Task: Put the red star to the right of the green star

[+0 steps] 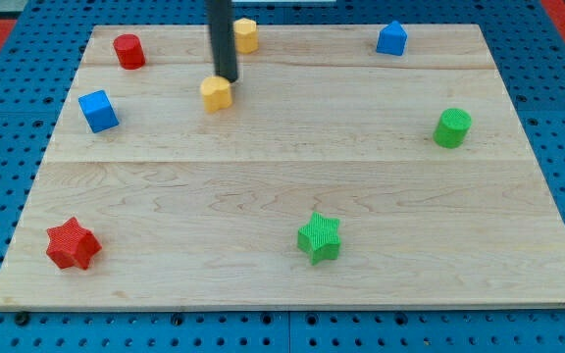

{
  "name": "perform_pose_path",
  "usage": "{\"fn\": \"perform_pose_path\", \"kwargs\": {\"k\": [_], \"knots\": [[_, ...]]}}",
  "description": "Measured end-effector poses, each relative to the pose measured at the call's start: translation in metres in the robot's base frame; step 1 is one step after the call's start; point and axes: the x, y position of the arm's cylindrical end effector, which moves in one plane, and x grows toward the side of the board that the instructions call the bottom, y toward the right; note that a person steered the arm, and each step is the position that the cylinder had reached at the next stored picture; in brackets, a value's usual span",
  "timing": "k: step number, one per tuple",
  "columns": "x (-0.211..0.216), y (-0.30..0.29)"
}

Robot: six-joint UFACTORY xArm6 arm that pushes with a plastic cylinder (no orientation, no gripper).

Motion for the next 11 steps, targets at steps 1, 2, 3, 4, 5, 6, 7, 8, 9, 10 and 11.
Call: {"fn": "perform_pose_path", "kwargs": {"k": [1, 2, 3, 4, 5, 6, 7, 8, 9, 10, 11], "knots": [[0.065, 0.003], [0.082, 0.034], [0.15, 0.024], [0.175, -0.084], [0.216, -0.164], [0.28, -0.174], [0.274, -0.131], [0.233, -0.129], [0.221, -0.155], [0.208, -0.152], [0.185, -0.083]]}}
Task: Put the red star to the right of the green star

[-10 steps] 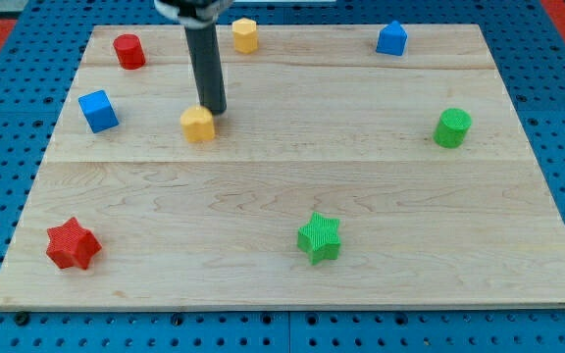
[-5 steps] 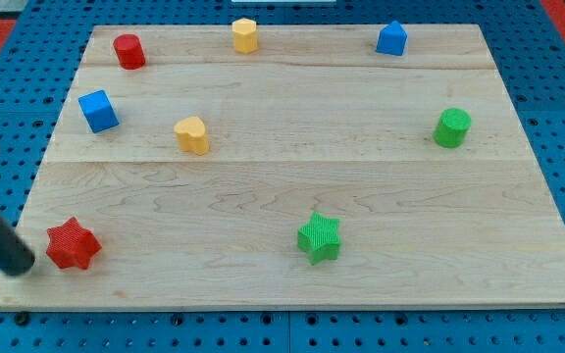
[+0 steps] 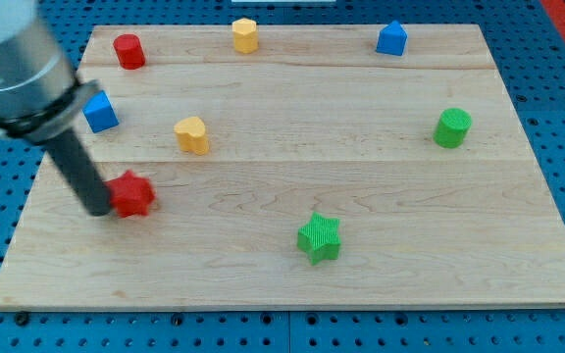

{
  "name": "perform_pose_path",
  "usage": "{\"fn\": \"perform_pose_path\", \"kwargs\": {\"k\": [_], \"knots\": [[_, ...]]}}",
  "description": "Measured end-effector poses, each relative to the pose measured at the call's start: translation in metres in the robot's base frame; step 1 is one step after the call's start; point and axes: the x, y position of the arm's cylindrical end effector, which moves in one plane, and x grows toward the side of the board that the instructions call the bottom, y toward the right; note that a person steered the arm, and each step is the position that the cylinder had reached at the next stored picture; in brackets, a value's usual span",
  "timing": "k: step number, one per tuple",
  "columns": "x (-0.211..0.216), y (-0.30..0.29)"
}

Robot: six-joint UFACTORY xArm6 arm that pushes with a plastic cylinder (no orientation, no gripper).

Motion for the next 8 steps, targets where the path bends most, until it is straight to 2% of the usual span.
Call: {"fn": "perform_pose_path", "kwargs": {"k": [1, 3, 5, 6, 7, 8], "knots": [[-0.004, 0.075], [-0.003, 0.028], [-0.024, 0.062], [-0.032, 0.112], [-0.04, 0.102], [-0.054, 0.141]]}}
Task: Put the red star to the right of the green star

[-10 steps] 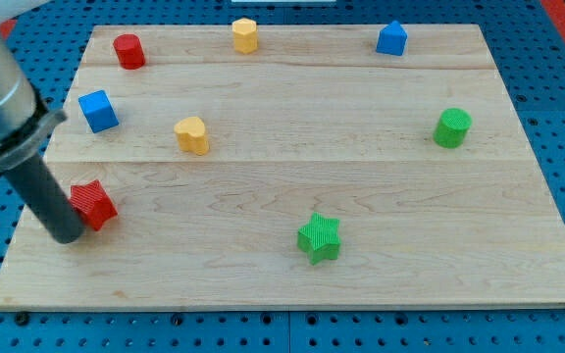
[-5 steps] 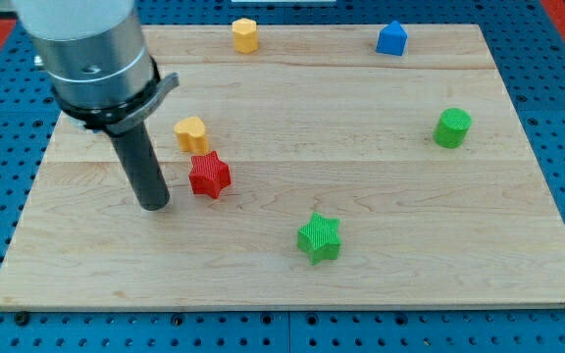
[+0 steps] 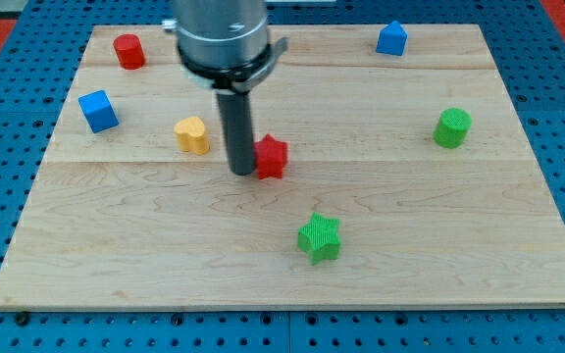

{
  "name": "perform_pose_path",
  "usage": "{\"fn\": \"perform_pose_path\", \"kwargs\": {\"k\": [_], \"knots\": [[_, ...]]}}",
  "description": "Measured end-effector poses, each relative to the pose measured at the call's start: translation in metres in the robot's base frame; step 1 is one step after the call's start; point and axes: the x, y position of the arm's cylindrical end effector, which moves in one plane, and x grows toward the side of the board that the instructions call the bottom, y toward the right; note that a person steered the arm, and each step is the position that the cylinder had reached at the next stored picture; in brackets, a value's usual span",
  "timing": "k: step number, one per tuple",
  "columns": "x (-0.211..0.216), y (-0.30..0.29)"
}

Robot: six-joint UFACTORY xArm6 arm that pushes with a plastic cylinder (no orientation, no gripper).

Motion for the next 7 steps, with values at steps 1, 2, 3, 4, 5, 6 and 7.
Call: {"fn": "perform_pose_path", "kwargs": {"k": [1, 2, 3, 4, 5, 6, 7], "knots": [[-0.019, 0.002], [-0.042, 0.014], [-0.034, 0.079], [-0.009, 0.115], [-0.043, 0.043], [-0.028, 0.011], [0.007, 0.075]]}}
